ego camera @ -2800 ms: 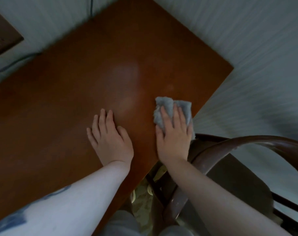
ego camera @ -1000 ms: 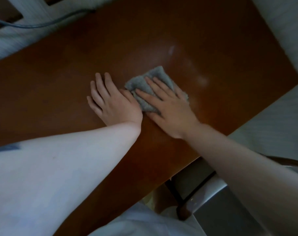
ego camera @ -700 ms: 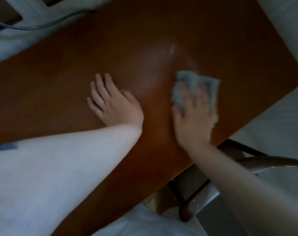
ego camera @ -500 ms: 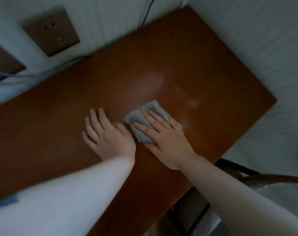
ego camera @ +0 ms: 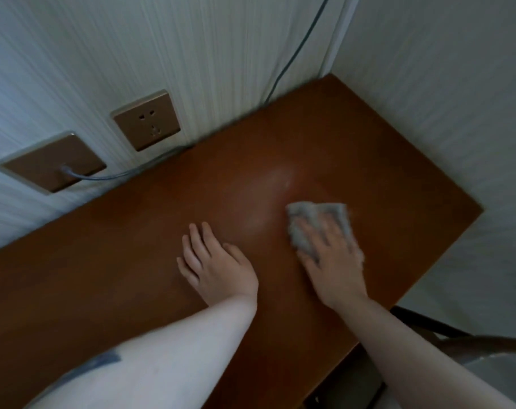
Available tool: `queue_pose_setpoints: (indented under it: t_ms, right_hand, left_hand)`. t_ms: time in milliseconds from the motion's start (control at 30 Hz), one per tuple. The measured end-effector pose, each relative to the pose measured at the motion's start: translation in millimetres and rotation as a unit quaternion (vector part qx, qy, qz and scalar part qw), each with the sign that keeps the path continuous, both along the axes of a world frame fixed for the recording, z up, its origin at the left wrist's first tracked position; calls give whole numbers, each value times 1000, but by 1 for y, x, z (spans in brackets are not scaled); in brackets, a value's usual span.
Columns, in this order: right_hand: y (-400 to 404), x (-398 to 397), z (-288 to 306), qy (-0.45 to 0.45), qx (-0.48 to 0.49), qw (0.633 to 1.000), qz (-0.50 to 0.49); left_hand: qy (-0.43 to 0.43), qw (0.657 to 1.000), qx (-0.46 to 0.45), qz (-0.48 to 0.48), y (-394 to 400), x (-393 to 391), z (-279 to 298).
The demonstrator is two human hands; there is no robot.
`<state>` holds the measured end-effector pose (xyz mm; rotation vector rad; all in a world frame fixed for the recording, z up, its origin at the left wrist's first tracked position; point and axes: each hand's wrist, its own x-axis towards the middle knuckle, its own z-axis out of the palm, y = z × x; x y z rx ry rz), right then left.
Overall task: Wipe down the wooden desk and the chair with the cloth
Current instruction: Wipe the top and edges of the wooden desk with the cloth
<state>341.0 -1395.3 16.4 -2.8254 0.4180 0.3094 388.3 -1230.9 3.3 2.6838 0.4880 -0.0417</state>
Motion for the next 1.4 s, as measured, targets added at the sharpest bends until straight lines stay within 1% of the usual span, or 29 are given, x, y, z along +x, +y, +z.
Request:
queue_pose_setpoints:
  t_ms: [33,67,100,167,233,300,333,400,467,500,533,600,667,700,733,800,867,900,933,1000,1067,1100,1133,1167,1233,1300,1333,1367,1400]
  right_hand:
    - [1,-10,-2,2,-24,996,-87]
    - [9,-20,-3,-4,-52,991,-124]
    - [20,-27,-2,-12,-68,991,-111]
    - [38,-24,1,-1,-25,1000,5]
    - [41,0,10,28,42,991,125]
    - [30,25,14,36,53,984,165]
    - [23,30,13,35,47,988,143]
    - [10,25,8,15,20,999,30]
    - [16,10,4,3,-10,996,-90]
    - [27,3,4,9,-16,993,-114]
    - [40,-1,5,18,-12,995,-99]
    - [61,0,5,20,19,999,32]
    - [60,13,7,8,47,987,154]
    - [52,22,6,1,50,985,167]
    - [42,27,5,-1,44,988,149]
    - [25,27,2,-3,19,999,42]
    - [28,17,-1,-16,-32,998,-57]
    - [35,12,-2,-18,-51,996,-70]
    - [45,9,-2,-14,-48,997,-51]
    - [60,11,3,4,1,999,52]
    - [58,24,8,26,48,986,159]
    - [51,33,10,34,54,981,182]
    - [40,39,10,36,50,983,174]
    - [29,41,10,31,41,990,134]
    - [13,29,5,6,3,1000,6]
    - [20,13,-1,-16,-61,994,-90]
    - [31,12,0,-12,-70,992,-107]
    - [44,14,1,-2,-54,994,-98]
    - [55,20,2,8,-24,998,-58]
  left_hand:
    - [2,1000,2,-1,0,0,0]
    - [2,1000,4,2,-1,0,-1]
    - [-2,1000,7,6,-2,1,-2]
    - [-16,1000,9,11,-4,2,-4]
    - [-28,1000,5,9,-4,3,-4]
    - [-29,1000,-1,11,-4,4,-4]
    - [-24,1000,-1,12,-3,2,-4]
    - [-22,1000,3,6,-2,0,-2]
    - [-16,1000,13,2,-2,-1,-1]
    - [-15,1000,18,5,-2,-1,-1]
    - [-16,1000,21,9,-2,0,0]
    - [-22,1000,19,10,-3,4,-3]
    - [-24,1000,9,11,-4,5,-5]
    - [-28,999,10,13,-3,4,-5]
    - [-30,999,12,13,-3,3,-5]
    - [-26,999,19,10,-2,1,-6]
    - [-20,999,24,8,-2,1,-5]
    - [-22,999,26,9,-3,2,-6]
    - [-25,999,26,13,-3,3,-6]
    - [-34,999,24,16,-2,3,-7]
    - [-32,999,23,14,-2,2,-7]
    - [-28,999,26,14,-1,1,-7]
    - [-27,999,31,15,-1,1,-6]
    - [-26,999,35,15,-2,2,-6]
    - [-23,999,35,8,-2,1,-6]
    - [-24,999,38,5,-4,2,-8]
    - [-26,999,42,9,-4,3,-8]
    - [-27,999,42,14,-4,4,-9]
    - [-28,999,40,17,-4,5,-9]
